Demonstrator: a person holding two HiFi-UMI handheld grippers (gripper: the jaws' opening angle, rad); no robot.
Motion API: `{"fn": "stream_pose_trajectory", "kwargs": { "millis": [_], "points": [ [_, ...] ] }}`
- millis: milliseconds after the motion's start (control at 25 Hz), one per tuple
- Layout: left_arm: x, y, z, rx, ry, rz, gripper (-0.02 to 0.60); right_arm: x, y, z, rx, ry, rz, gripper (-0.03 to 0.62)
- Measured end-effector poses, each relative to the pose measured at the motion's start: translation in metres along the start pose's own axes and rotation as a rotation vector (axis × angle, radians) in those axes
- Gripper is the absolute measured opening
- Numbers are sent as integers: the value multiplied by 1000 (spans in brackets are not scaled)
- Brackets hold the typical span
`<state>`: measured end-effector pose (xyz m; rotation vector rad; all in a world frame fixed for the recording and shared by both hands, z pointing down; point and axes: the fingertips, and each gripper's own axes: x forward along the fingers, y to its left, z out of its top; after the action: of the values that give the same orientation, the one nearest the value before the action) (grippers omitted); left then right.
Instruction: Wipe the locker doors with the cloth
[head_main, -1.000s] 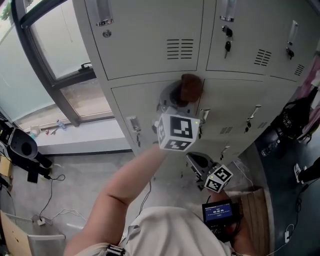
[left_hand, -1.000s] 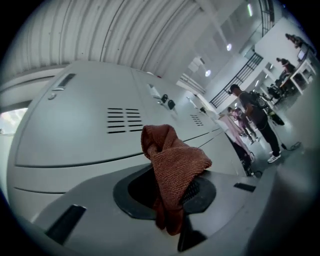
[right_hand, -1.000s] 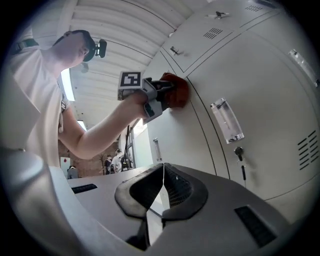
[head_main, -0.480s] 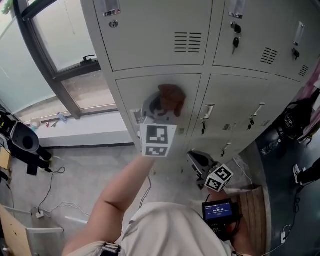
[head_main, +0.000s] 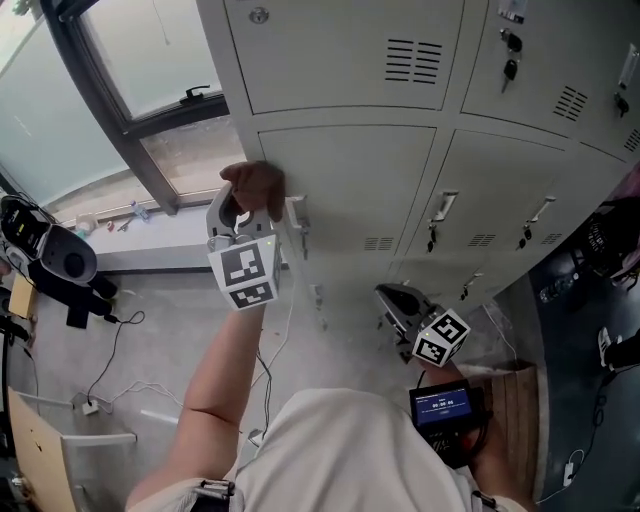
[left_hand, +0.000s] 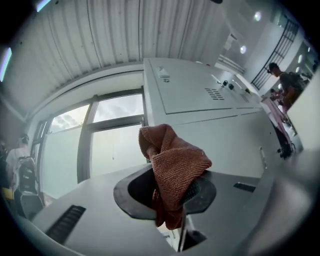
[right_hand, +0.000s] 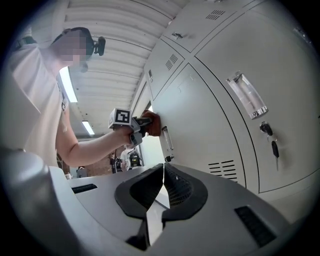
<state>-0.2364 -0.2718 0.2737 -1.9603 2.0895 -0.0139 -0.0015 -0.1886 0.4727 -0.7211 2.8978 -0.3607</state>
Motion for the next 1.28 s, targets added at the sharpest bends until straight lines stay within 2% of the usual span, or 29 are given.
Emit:
{"fn": "stream_pose_trajectory", "kwargs": {
  "millis": [120, 320, 640, 800, 920, 1000, 1160, 1280],
  "points": [
    [2, -43, 4, 42, -12, -78, 71, -5, 0, -4, 7, -3, -13, 18],
    [13, -141, 13, 54, -35, -270, 71, -26, -11, 6, -5, -30, -72, 18],
    [35, -244, 54, 66, -122, -436, 71, -57, -38, 27, -36, -57, -157, 18],
    [33, -277, 62, 95, -123, -501, 71, -65, -35, 23, -28, -44, -171, 18],
    [27, -271, 46, 75, -87, -522, 71, -63, -30, 19, -23, -40, -166, 18],
    [25, -252, 34, 75, -65, -497, 71, -58, -27, 17, -21, -35, -153, 18],
    [16, -188, 10, 53, -10, -387, 71, -51, -18, 13, -19, -23, -129, 18],
    [9, -130, -12, 75, 31, -289, 71, -44, -13, 9, -15, -12, -111, 18]
  ]
}}
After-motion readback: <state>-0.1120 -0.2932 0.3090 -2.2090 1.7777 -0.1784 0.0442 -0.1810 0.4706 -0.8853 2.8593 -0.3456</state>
